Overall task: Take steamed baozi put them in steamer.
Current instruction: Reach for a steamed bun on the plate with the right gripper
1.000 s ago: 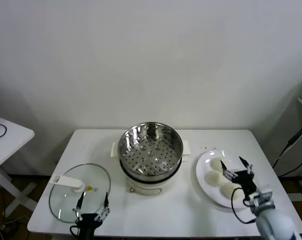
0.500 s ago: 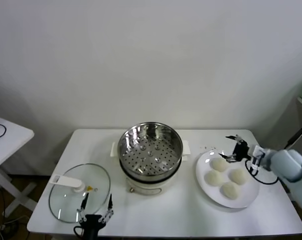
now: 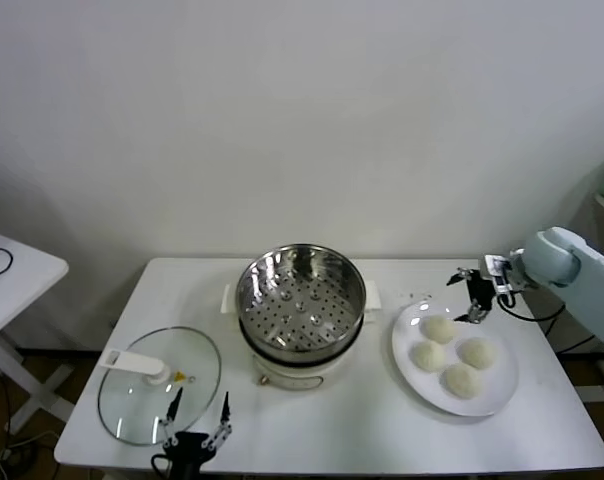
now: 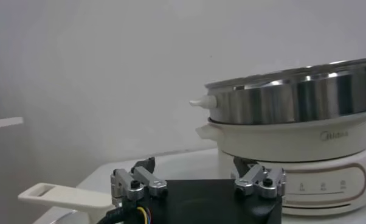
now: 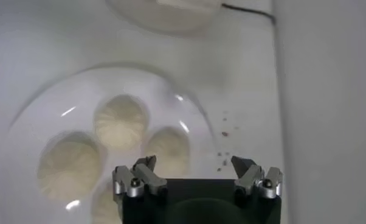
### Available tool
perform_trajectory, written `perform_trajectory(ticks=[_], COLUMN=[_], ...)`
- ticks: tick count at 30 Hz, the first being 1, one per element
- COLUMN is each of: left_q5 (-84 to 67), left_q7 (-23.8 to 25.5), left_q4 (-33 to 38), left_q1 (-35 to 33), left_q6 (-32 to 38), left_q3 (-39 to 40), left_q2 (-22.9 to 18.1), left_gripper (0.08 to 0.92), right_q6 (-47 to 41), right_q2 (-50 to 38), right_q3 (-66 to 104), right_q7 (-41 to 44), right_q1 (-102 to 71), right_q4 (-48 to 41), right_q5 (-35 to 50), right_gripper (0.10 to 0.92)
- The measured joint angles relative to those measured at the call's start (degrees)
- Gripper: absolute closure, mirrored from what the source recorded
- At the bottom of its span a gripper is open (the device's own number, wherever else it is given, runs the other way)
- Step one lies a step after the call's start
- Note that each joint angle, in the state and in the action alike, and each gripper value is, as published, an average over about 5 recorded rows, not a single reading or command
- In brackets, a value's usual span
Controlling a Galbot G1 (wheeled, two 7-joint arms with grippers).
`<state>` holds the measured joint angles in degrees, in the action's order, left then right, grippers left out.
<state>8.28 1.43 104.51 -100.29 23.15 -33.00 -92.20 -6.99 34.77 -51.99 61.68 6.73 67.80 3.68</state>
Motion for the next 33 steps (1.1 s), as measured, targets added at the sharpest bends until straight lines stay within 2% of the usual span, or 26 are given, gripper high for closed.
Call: perform_trajectory(ticks=[11, 33], left_q5=[0.27, 2.1], left_q7=[0.36, 1.18], left_q4=[-0.43, -2.53], left_q1=[0.35, 1.12], left_q6=[0.1, 0.56], left_q3=[-1.05, -2.41], left_q2=[0.0, 0.0], left_gripper=[0.177, 0.177], right_q6=[0.39, 1.23], right_q2=[6.67, 14.58], right_q3=[-8.84, -6.84], right_q7=[2.49, 2.87], right_q1=[5.22, 0.77], right_q4=[-7.95, -17.77], right_q5=[0.51, -3.95], right_gripper=[0.203, 0.203])
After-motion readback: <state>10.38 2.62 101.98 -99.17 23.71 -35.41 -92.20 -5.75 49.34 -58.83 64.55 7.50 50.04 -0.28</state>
